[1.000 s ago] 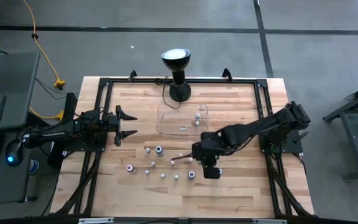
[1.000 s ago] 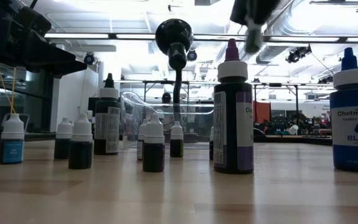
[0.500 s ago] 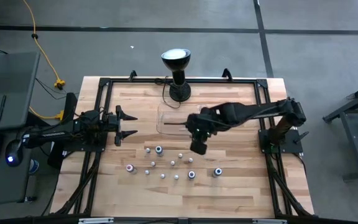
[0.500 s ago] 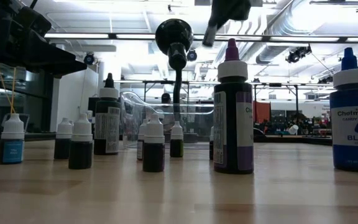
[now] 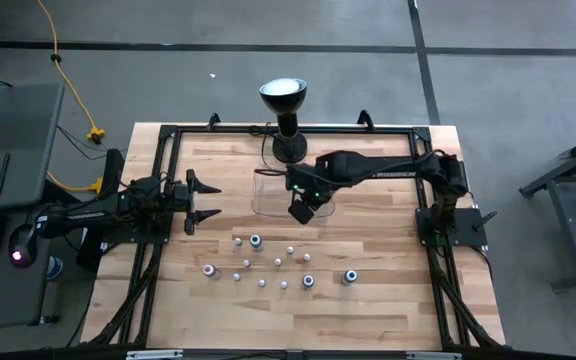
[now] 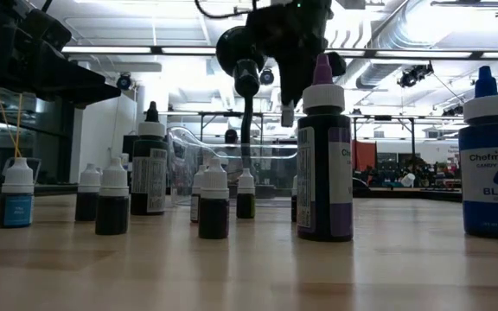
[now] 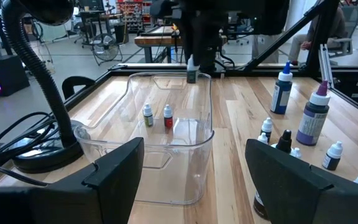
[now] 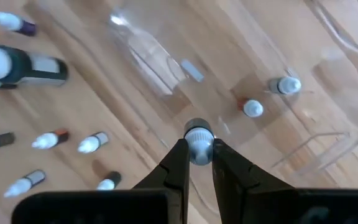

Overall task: Pick & Place food coloring
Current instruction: Put the dark green food coloring bottle into the transparent bin

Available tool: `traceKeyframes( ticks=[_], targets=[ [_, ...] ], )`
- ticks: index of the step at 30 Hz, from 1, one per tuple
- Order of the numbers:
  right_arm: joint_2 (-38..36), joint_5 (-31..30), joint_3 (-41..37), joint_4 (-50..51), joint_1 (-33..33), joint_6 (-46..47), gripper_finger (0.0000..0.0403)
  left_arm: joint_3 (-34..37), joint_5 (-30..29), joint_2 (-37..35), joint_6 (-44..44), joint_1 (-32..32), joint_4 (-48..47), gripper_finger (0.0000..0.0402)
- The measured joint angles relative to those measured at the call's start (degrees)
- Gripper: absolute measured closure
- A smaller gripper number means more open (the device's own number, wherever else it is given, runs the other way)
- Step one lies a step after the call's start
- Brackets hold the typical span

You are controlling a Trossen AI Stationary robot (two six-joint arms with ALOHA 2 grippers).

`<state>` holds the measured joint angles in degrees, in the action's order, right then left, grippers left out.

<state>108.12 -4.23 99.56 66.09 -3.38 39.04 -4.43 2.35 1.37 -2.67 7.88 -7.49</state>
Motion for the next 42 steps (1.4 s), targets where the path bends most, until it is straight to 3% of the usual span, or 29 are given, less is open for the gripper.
traceKeyframes(
  ticks=[10, 23, 42],
  targets=[
    [-0.1, -1.4, -6.0, 1.4, -1.7, 5.0, 0.0361, 0.0, 0.0, 0.0, 0.0, 0.0, 0.0, 0.0124],
    [0.0, 2.0, -17.2, -10.9, -1.9, 6.1, 0.0364, 0.0, 0.0, 0.0, 0.0, 0.0, 0.0, 0.0124],
    [0.0, 3.0, -19.9, -15.0, -4.0, 5.9, 0.0354, 0.0, 0.0, 0.0, 0.0, 0.0, 0.0, 0.0124]
  ],
)
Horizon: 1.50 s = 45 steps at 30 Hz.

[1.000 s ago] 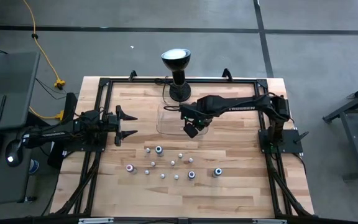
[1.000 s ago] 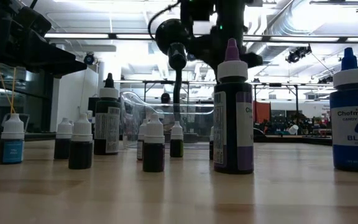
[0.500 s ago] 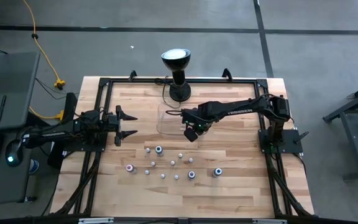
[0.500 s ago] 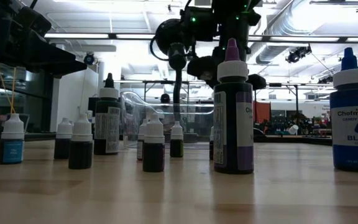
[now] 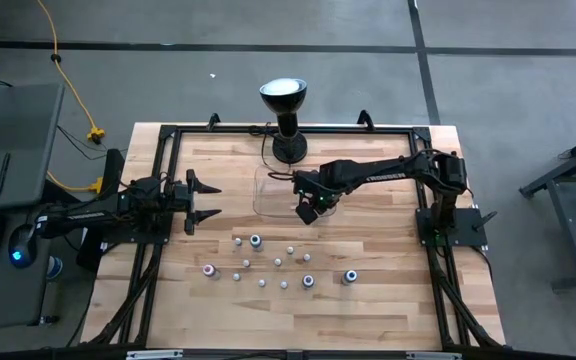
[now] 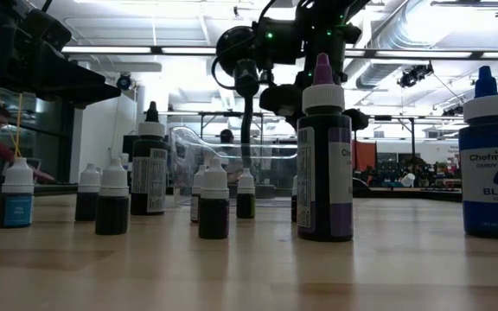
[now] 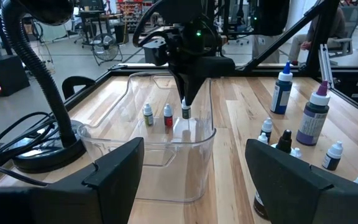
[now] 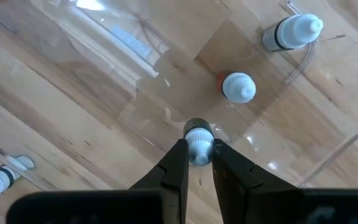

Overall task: Pick & Place food coloring
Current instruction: Put the dark green food coloring bottle into the transparent bin, then put the top brown food coloring bottle into the transparent bin

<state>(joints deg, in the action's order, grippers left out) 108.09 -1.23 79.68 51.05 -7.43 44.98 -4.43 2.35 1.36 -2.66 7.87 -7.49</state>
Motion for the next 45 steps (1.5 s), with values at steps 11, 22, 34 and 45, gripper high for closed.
traceKeyframes(
  ticks=[11, 22, 34, 45],
  targets=[
    [0.0, 0.5, 0.0, 0.1, -2.0, -0.4, 0.0348, 0.0, 0.0, 0.0, 0.0, 0.0, 0.0, 0.0124],
    [0.0, 0.8, 0.0, 0.1, -2.0, -0.4, 0.0333, 0.0, 0.0, 0.0, 0.0, 0.0, 0.0, 0.0124],
    [0.0, 1.2, 0.0, 0.1, -2.0, -0.5, 0.0321, 0.0, 0.0, 0.0, 0.0, 0.0, 0.0, 0.0124],
    [0.0, 1.4, 4.4, 2.7, -1.9, -3.8, 0.0320, 0.0, 0.0, 0.0, 0.0, 0.0, 0.0, 0.0124]
  ],
)
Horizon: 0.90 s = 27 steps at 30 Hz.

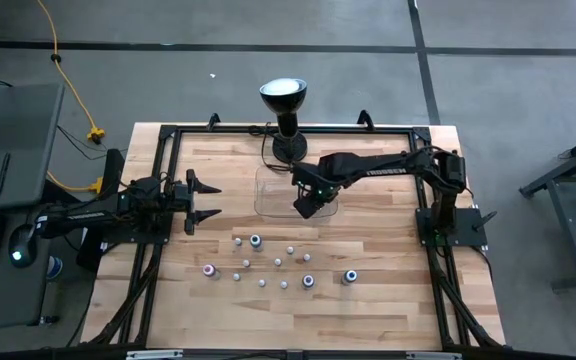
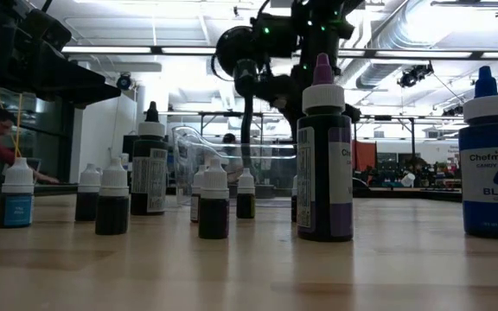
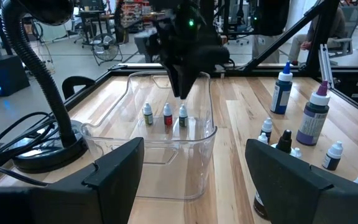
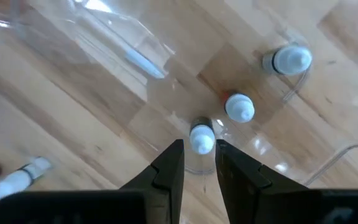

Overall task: Pick & Place food coloring
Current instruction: Put the top brown food coloring bottle into the transparent bin

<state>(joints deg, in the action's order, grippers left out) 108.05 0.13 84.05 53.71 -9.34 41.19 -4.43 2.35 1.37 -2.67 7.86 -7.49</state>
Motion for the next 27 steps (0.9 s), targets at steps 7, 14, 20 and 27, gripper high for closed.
traceKeyframes(
  ticks=[7, 14, 20, 27],
  targets=[
    [0.0, -2.4, 9.7, 8.4, 1.5, -5.4, 0.0320, 0.0, 0.0, 0.0, 0.0, 0.0, 0.0, 0.0124],
    [0.0, -4.2, 20.9, 17.3, 6.3, -5.2, 0.0320, 0.0, 0.0, 0.0, 0.0, 0.0, 0.0, 0.0124],
    [0.0, -2.8, 24.4, 20.8, 12.4, -1.8, 0.0320, 0.0, 0.0, 0.0, 0.0, 0.0, 0.0, 0.0124],
    [0.0, 1.9, 21.5, 21.3, 17.8, 1.4, 0.0320, 0.0, 0.0, 0.0, 0.0, 0.0, 0.0, 0.0124]
  ],
)
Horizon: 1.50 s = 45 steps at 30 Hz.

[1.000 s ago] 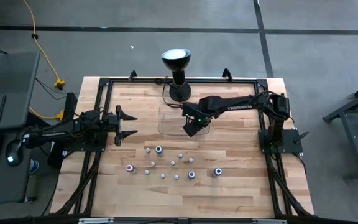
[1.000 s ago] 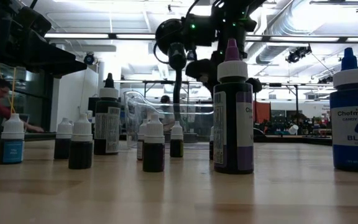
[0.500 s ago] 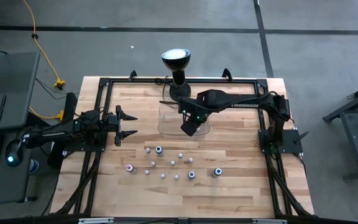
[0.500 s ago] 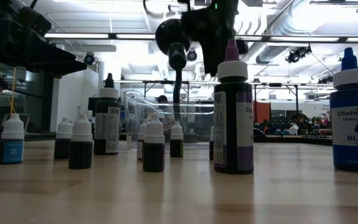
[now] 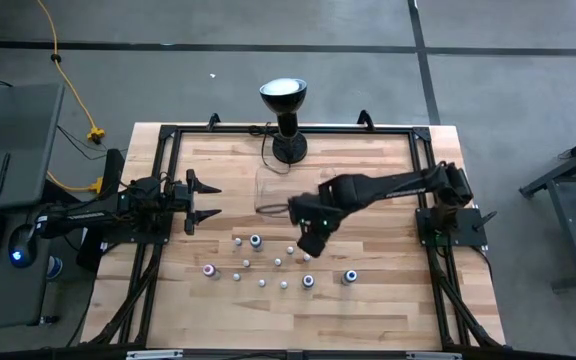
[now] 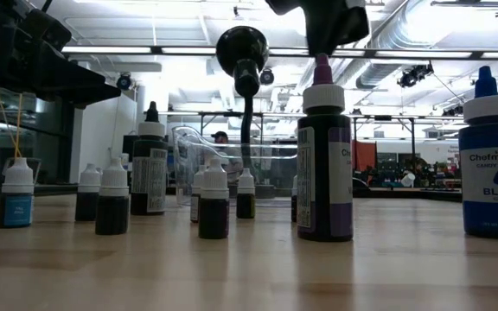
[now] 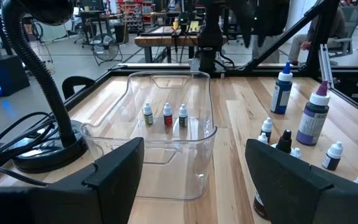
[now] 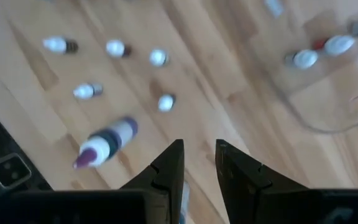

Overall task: Pick & Place food coloring
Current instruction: Put the top brown food coloring bottle into the transparent bin

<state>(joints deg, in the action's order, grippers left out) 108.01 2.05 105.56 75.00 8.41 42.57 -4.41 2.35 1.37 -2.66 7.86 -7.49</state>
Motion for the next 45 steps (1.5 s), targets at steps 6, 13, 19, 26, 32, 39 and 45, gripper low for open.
traceKeyframes(
  ticks=[6, 13, 19, 26, 32, 39, 45],
  targets=[
    [0.0, 0.0, -3.2, -0.3, 2.7, -0.2, 0.0320, 0.0, 0.0, 0.0, 0.0, 0.0, 0.0, 0.0124],
    [0.0, 0.1, -6.5, -2.3, 3.8, 6.7, 0.0320, 0.0, 0.0, 0.0, 0.0, 0.0, 0.0, 0.0124],
    [0.0, 0.3, -8.8, -8.0, 4.0, 13.1, 0.0319, 0.0, 0.0, 0.0, 0.0, 0.0, 0.0, 0.0124],
    [0.0, 0.1, -12.0, -12.2, 5.2, 16.2, 0.0277, 0.0, 0.0, 0.0, 0.0, 0.0, 0.0, 0.0124],
    [0.7, 0.0, -13.5, -15.1, 5.3, 16.2, 0.0220, 0.0, 0.0, 0.0, 0.0, 0.0, 0.0, 0.0124],
    [4.9, 2.0, -12.0, -17.0, 5.1, 14.9, 0.0195, 0.0, 0.0, 0.0, 0.0, 0.0, 0.0, 0.0124],
    [7.6, 2.4, -11.9, -18.4, 4.7, 15.0, 0.0194, 0.0, 0.0, 0.0, 0.0, 0.0, 0.0, 0.0124]
  ],
)
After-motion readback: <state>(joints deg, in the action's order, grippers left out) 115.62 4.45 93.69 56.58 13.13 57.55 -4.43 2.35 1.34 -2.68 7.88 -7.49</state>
